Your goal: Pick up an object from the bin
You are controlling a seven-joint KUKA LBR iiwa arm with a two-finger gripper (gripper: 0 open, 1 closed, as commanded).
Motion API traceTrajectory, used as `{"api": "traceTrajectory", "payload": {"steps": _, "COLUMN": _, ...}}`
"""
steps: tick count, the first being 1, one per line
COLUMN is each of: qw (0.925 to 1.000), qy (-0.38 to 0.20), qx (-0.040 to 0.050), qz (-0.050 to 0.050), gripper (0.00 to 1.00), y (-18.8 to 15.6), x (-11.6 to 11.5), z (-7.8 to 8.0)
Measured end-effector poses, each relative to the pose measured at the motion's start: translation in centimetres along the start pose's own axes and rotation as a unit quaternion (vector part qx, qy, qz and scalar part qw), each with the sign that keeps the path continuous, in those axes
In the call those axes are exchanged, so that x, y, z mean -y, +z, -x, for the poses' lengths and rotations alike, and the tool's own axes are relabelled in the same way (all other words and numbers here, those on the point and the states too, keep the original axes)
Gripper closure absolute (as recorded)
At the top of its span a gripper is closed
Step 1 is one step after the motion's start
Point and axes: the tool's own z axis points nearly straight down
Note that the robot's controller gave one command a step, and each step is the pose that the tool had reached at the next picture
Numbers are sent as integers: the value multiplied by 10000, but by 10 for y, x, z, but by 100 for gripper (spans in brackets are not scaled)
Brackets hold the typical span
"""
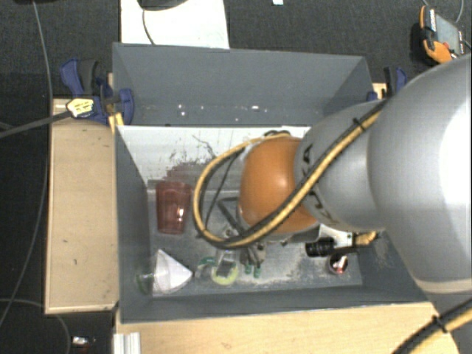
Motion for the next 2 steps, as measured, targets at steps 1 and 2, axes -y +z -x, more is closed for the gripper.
{"api": "traceTrajectory", "payload": {"steps": 1, "qw": 10000, "qy": -2, "qx": -10, "qz": -5, "gripper": 100, "y": -13, "x": 0, "z": 0}}
{"api": "traceTrajectory", "payload": {"steps": 2, "qw": 10000, "qy": -11, "qx": -12, "qz": -7, "gripper": 100, "y": -29, "x": 0, "z": 0}}
